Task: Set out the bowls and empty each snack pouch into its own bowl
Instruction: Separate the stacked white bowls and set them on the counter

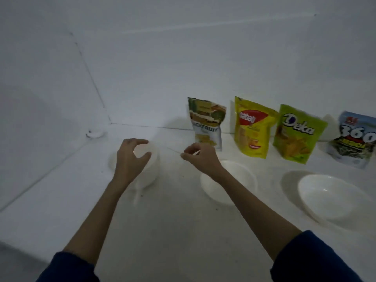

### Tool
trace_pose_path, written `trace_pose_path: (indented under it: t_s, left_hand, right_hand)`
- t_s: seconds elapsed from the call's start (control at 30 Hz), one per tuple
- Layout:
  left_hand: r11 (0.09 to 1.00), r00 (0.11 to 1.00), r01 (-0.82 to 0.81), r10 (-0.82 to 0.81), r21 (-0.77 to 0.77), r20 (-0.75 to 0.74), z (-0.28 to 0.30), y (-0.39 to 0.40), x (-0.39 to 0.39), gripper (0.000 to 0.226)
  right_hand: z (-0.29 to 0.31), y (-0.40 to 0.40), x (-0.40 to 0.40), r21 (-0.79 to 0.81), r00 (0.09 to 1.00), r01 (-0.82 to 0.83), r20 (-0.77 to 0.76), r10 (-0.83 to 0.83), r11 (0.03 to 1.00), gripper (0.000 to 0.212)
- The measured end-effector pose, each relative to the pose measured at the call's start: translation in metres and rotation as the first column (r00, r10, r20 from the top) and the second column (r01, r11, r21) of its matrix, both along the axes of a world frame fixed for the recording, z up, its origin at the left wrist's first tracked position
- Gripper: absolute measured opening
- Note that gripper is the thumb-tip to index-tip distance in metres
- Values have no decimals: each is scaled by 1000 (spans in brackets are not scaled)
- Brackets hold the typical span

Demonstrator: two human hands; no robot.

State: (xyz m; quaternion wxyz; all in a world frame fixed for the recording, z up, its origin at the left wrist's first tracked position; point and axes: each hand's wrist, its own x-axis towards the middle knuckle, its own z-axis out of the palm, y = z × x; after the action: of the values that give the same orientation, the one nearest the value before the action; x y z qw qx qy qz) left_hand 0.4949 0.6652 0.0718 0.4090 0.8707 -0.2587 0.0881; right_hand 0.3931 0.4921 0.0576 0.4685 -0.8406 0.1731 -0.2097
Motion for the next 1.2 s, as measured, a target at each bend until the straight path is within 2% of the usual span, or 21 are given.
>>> trace_pose_path:
  t_s: [0.1,0.2,0.3,0.43,0.77,0.93,1.1,1.2]
  left_hand:
    - [988,989,-145,146,47,-27,-6,45,46,44]
    - [987,968,-150,159,57,-194,-17,69,80,56]
    - [990,955,-108,130,96,-266,-29,82,99,55]
    - [997,957,-41,58,63,-286,-36,90,111,42]
    - [998,966,-23,6,-64,-259,-37,88,119,40]
    - [983,978,-6,-32,-182,-204,-18,82,114,45]
    - [936,960,98,-179,-339,-217,17,60,100,52]
    - [906,930,198,-295,-375,-221,28,29,81,50]
  right_hand:
    - [-1,33,54,-14,999,-5,-51,4,1000,32]
    - [-7,51,94,-60,990,10,-139,-18,998,45]
    - [-15,60,117,-107,974,33,-220,-56,994,53]
    - [-22,61,127,-124,960,43,-269,-76,991,44]
    - [-22,62,130,-232,964,90,-223,-143,968,35]
    - [-8,65,120,-173,984,139,-91,-156,975,28]
    - [18,46,91,34,961,252,111,-254,967,44]
    - [29,23,54,75,922,332,184,-341,940,47]
